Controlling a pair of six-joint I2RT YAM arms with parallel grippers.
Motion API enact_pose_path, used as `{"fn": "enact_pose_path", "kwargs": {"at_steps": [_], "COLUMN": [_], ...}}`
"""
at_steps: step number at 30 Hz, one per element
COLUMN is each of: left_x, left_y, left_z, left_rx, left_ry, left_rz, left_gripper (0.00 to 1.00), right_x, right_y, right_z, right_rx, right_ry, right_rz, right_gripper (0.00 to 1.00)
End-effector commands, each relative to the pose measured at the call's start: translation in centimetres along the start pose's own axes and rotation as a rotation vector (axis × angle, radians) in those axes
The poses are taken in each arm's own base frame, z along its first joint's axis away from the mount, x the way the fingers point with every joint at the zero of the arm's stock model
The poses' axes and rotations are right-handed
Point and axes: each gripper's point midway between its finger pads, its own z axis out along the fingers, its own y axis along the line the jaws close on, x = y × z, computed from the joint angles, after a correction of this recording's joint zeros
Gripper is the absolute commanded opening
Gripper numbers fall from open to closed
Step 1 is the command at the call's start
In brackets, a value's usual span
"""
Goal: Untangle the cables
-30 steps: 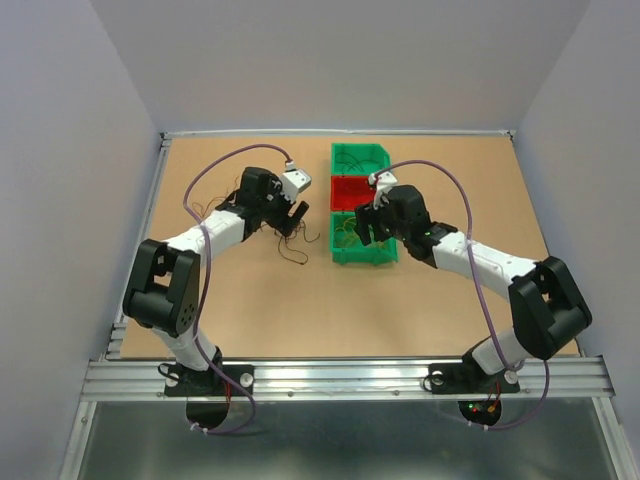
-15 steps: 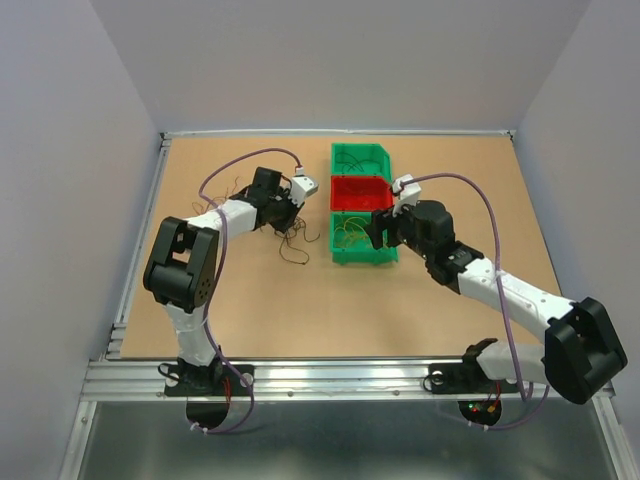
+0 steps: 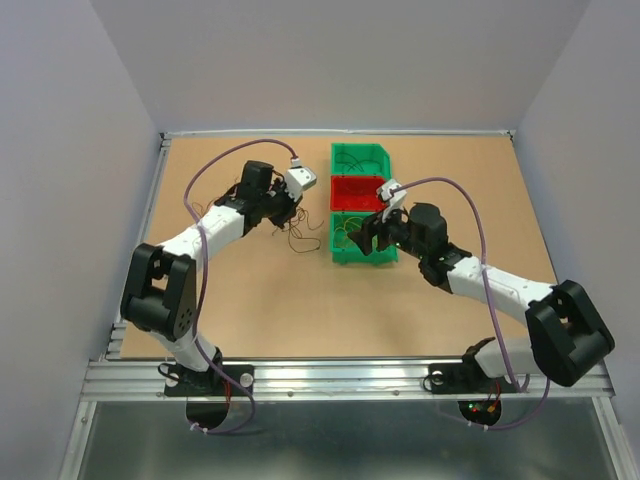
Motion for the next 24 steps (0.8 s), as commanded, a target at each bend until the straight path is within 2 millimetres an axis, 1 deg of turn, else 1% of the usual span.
{"fn": "enact_pose_path", "kwargs": {"at_steps": [1, 2, 3, 4, 5, 7, 8, 10, 11, 13, 14, 15, 16, 17, 19, 20, 21, 23, 24], "left_x": [-4.6, -4.5, -4.6, -5.1, -5.4, -6.0, -6.1, -6.5, -6.6, -6.9, -7.1, -7.3, -7.8, -7.8, -8.4, -7.9, -8.5, -8.7, -8.9], "left_y": [-1.3, -1.5, -2.0, -2.1, -2.3, -2.7, -3.0, -3.2, -3.2, -3.4, -3.4, -3.4, -3.4, -3.2, -3.1, -3.1, -2.7, -2.6, -2.4], "left_z": [-3.8, -4.1, -4.4, -5.1, -5.5, -6.4, -6.6, -7.4, -7.6, -8.3, -8.6, -8.9, -9.4, -9.6, -10.6, -10.5, -10.9, -11.3, -11.6], "left_rx": [0.023, 0.032, 0.047, 0.046, 0.049, 0.056, 0.065, 0.059, 0.058, 0.052, 0.046, 0.040, 0.028, 0.008, -0.016, -0.026, -0.048, -0.064, -0.081], "left_ry": [-0.156, -0.160, -0.167, -0.184, -0.195, -0.221, -0.227, -0.247, -0.254, -0.274, -0.284, -0.295, -0.313, -0.325, -0.357, -0.348, -0.378, -0.394, -0.402], "left_rz": [0.045, 0.047, 0.046, 0.051, 0.052, 0.061, 0.060, 0.066, 0.065, 0.072, 0.075, 0.079, 0.083, 0.079, 0.089, 0.080, 0.085, 0.083, 0.081], "left_gripper": [0.00, 0.00, 0.00, 0.00, 0.00, 0.00, 0.00, 0.00, 0.00, 0.00, 0.00, 0.00, 0.00, 0.00, 0.00, 0.00, 0.00, 0.00, 0.00], "right_x": [-4.2, -5.3, -5.8, -5.8, -6.8, -6.8, -7.3, -7.6, -7.4, -7.0, -6.7, -6.5, -6.2, -4.6, -4.2, -3.8, -3.7, -3.6, -3.7], "right_y": [3.8, 4.4, 5.5, 5.9, 7.2, 7.9, 8.6, 9.2, 9.6, 9.9, 10.1, 10.4, 10.5, 10.4, 10.6, 10.8, 10.6, 10.6, 10.7], "right_z": [0.8, 0.8, 0.7, 1.2, 1.5, 2.4, 3.4, 4.5, 5.6, 6.9, 7.4, 8.6, 9.2, 10.1, 10.7, 10.9, 11.0, 10.8, 10.6], "right_rx": [-0.208, -0.240, -0.288, -0.304, -0.333, -0.330, -0.339, -0.348, -0.351, -0.349, -0.347, -0.349, -0.347, -0.329, -0.314, -0.310, -0.294, -0.292, -0.290], "right_ry": [-0.169, -0.216, -0.229, -0.231, -0.247, -0.246, -0.249, -0.248, -0.238, -0.223, -0.211, -0.198, -0.181, -0.124, -0.088, -0.079, -0.075, -0.071, -0.073], "right_rz": [-0.013, -0.015, 0.003, 0.007, -0.002, -0.018, -0.018, -0.015, -0.005, 0.003, 0.006, 0.010, 0.012, 0.014, 0.003, -0.006, -0.006, -0.007, -0.007], "right_gripper": [0.72, 0.72, 0.72, 0.72, 0.72, 0.72, 0.72, 0.72, 0.72, 0.72, 0.69, 0.57, 0.53, 0.52, 0.53, 0.53, 0.53, 0.53, 0.46]}}
